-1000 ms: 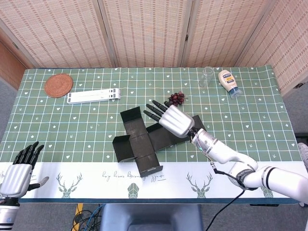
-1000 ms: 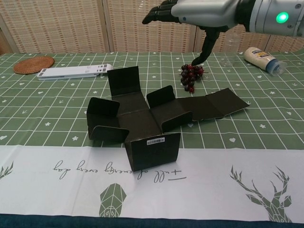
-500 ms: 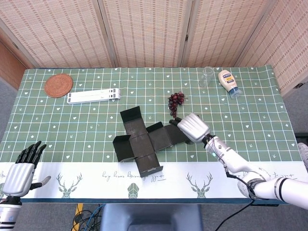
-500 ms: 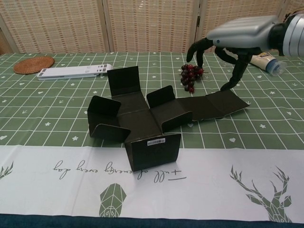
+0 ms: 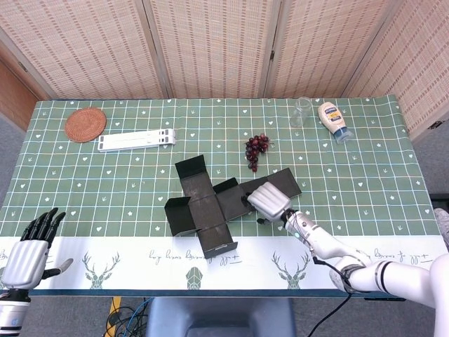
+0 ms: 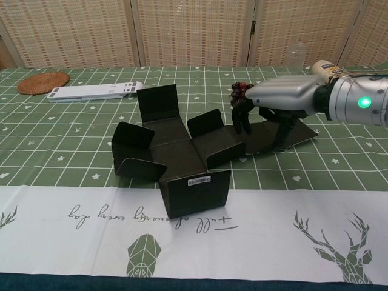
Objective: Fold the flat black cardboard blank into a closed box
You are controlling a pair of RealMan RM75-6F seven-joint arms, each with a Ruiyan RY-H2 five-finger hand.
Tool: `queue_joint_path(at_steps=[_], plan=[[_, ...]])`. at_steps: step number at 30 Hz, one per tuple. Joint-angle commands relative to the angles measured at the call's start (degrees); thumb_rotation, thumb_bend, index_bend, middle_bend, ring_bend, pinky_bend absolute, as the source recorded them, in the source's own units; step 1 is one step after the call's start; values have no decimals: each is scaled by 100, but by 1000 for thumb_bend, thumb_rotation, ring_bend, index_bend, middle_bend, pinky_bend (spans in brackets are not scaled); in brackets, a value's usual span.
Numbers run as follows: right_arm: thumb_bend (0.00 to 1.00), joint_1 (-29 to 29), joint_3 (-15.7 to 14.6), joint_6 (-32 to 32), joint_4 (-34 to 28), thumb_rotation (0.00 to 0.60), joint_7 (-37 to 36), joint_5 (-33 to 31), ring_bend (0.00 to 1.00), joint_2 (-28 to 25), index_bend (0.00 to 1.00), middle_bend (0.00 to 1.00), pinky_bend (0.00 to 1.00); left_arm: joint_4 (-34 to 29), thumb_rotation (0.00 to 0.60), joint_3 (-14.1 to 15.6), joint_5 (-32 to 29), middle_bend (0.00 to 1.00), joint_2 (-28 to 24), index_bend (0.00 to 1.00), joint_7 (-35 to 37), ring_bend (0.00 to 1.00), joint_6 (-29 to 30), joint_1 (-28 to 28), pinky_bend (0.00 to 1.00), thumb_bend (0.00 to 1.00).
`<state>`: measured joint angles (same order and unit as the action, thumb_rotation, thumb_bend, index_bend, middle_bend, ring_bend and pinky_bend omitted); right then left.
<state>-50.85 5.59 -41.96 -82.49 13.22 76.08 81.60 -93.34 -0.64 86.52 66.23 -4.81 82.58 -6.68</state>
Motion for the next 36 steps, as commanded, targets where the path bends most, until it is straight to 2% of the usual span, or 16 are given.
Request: queue_joint_path(at_steps=[1, 11, 19, 24, 30, 36], plan=[[263, -61, 23, -59, 391, 600, 4, 11, 844, 419, 450, 469, 984, 9, 600, 5, 4, 0, -7, 0, 14, 16, 15, 12, 98, 144], [426, -90, 106, -372, 1073, 600, 13, 83, 905, 1219, 656, 648, 1000, 38, 600, 20, 0, 0, -39, 0, 90, 15, 96, 82, 98, 143], [444, -195, 160, -375, 1048, 600, -21, 172, 909, 1436, 686, 669, 1000, 87, 600, 25, 23, 0, -23, 0, 146, 16, 126, 105, 98, 144], [444, -337, 61, -229, 976, 600, -156, 439, 909, 1398, 687, 668, 1000, 92, 600, 40, 4, 0, -46, 0, 168, 15, 167, 156, 98, 143], [439, -441, -144, -220, 846, 600, -495, 948, 909, 1090, 690, 666, 1000, 100, 600, 42, -17, 0, -38, 0, 173, 15, 171, 182, 98, 143], [428, -461, -254, -285, 845, 600, -736, 1194, 909, 841, 690, 662, 1000, 94, 600, 24, 3, 0, -16, 0, 147, 15, 118, 137, 98, 143]])
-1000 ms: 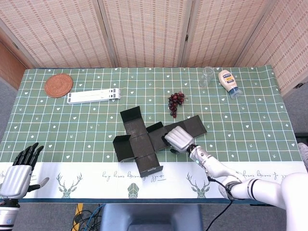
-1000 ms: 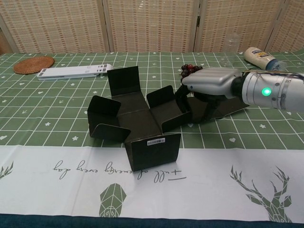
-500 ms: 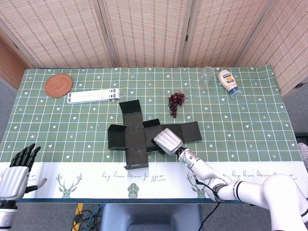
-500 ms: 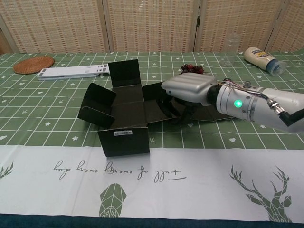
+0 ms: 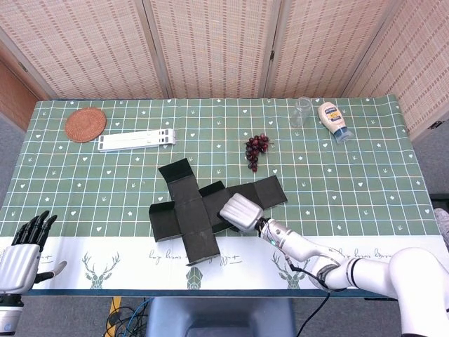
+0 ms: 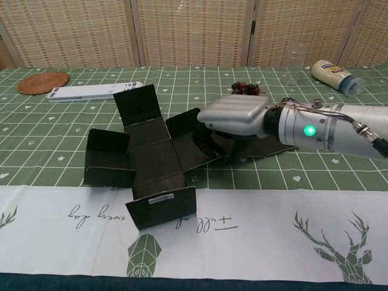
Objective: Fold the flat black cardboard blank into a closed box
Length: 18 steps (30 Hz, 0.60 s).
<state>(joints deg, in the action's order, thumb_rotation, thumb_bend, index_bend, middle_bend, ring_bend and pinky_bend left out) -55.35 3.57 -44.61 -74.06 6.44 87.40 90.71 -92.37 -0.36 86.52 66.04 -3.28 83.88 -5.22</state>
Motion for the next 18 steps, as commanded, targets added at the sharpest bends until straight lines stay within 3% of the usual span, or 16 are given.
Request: queue_joint_path(at_steps=[1, 2, 4, 6, 8, 12, 18], plan=[[408, -9, -67, -4, 1, 600, -45, 64, 909, -95, 688, 644, 1000, -5, 600, -7, 2, 0, 4, 0, -13, 16, -20, -15, 98, 143], [375, -5, -79, 13, -10, 600, -17, 54, 906, -119, 656, 603, 1000, -9, 600, -10, 3, 0, 2, 0, -19, 16, -26, -21, 98, 143], [292, 29, -84, 51, -91, 600, 79, -37, 885, -178, 495, 481, 1000, -19, 600, -17, 5, 0, -3, 0, -30, 16, -39, -33, 98, 143], [185, 86, -61, 84, -252, 600, 205, -201, 834, -254, 207, 318, 1000, -31, 600, -25, 0, 0, -16, 0, -45, 16, -59, -48, 98, 143], [132, 141, -25, 70, -449, 600, 378, -347, 792, -365, 40, 209, 1000, -43, 600, -36, 1, 0, -25, 0, -55, 16, -74, -65, 98, 144], [111, 269, 73, -41, -842, 600, 688, -650, 752, -593, 0, 103, 1000, -61, 600, -54, 10, 0, -35, 0, -68, 16, -105, -101, 98, 144], [110, 356, 291, -3, -1199, 600, 1056, -1363, 747, -963, 0, 84, 1000, -89, 600, -53, 42, 0, -40, 0, -75, 15, -109, -122, 98, 143]])
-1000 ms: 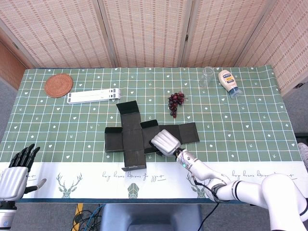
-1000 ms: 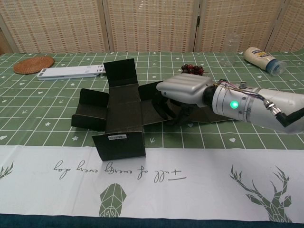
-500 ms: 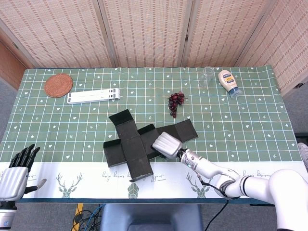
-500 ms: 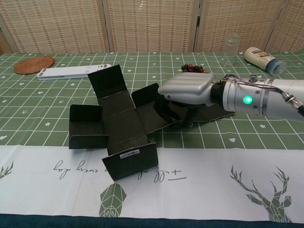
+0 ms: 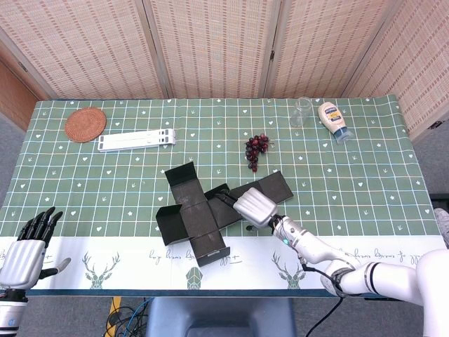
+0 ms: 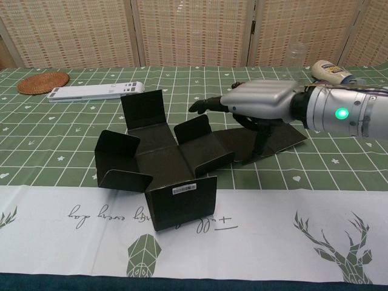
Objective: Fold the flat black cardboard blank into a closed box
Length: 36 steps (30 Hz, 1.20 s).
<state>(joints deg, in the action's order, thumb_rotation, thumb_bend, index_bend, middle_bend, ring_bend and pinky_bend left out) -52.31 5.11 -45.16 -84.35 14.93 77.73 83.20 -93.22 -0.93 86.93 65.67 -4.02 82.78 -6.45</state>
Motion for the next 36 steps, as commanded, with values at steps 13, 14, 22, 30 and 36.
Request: queue_joint_path(at_steps=[13, 14, 22, 30, 36], plan=[[110, -750, 45, 1097, 188, 600, 1497, -2428, 747, -231, 0, 89, 1000, -95, 600, 48, 35, 0, -29, 0, -55, 15, 45, 40, 98, 143], [110, -839, 7, 1126, 226, 600, 1602, -2574, 747, -191, 0, 89, 1000, -104, 600, 49, 36, 0, -36, 0, -58, 15, 55, 46, 98, 143], [110, -1453, -335, 1271, 402, 600, 2188, -3608, 747, -5, 0, 89, 1000, -119, 600, 74, 27, 0, -55, 0, -57, 15, 56, 72, 98, 144], [110, -1880, -700, 1096, 341, 600, 2514, -4366, 746, 99, 0, 89, 1000, -59, 600, 96, 10, 0, -58, 0, 17, 15, 52, 101, 96, 143], [109, -2118, -932, 892, 331, 600, 2744, -4752, 740, 194, 0, 86, 1000, -13, 600, 102, 32, 0, -53, 0, 78, 14, 51, 101, 95, 144]])
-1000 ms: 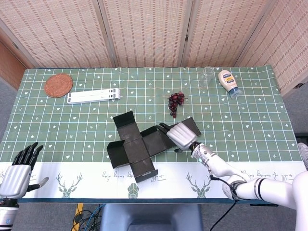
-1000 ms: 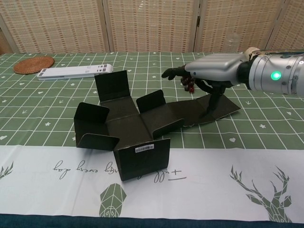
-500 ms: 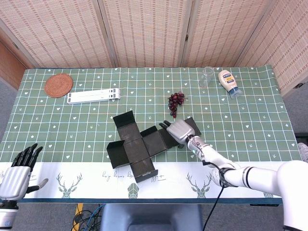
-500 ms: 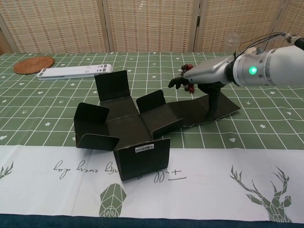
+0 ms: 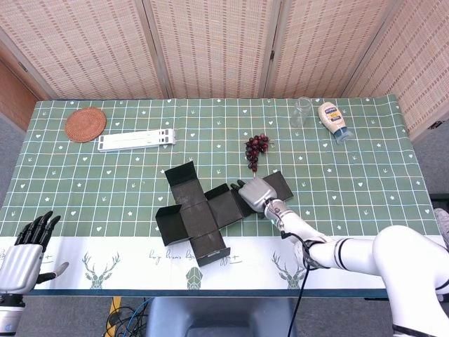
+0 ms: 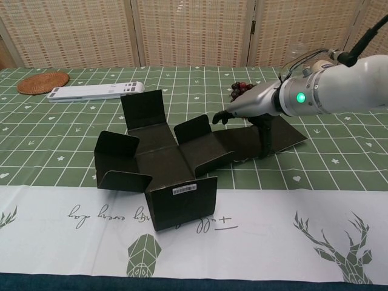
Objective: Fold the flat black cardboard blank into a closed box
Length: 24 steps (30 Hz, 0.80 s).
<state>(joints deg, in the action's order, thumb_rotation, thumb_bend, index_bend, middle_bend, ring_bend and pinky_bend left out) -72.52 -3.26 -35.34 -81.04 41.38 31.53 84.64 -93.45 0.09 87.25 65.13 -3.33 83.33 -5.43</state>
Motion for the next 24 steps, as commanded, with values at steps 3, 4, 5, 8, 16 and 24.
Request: queue_joint_path(at_steps=[3, 4, 5, 8, 16, 24], plan=[[109, -202, -179, -142, 6, 600, 183, -341, 738, 100, 0, 82, 1000, 26, 600, 3, 5, 0, 1, 0, 31, 13, -9, -2, 95, 143], [109, -232, -202, -156, 12, 600, 207, -396, 738, 117, 0, 81, 1000, 30, 600, 4, 10, 0, 0, 0, 37, 13, -7, -2, 95, 143], [109, -258, -225, -163, 11, 600, 225, -450, 737, 133, 0, 81, 1000, 34, 600, 6, 13, 0, 0, 0, 42, 13, -6, 0, 95, 143], [109, -343, -305, -198, 45, 600, 292, -599, 737, 201, 0, 80, 1000, 48, 600, 8, 14, 0, -2, 0, 59, 13, -2, 5, 95, 143], [110, -477, -429, -228, 207, 600, 363, -813, 736, 368, 0, 80, 1000, 80, 600, 11, 9, 0, 2, 0, 94, 13, -9, 12, 95, 143], [109, -559, -549, -329, 259, 600, 486, -827, 736, 448, 0, 95, 1000, 109, 600, 5, 9, 0, 17, 0, 125, 12, -3, 15, 95, 144]])
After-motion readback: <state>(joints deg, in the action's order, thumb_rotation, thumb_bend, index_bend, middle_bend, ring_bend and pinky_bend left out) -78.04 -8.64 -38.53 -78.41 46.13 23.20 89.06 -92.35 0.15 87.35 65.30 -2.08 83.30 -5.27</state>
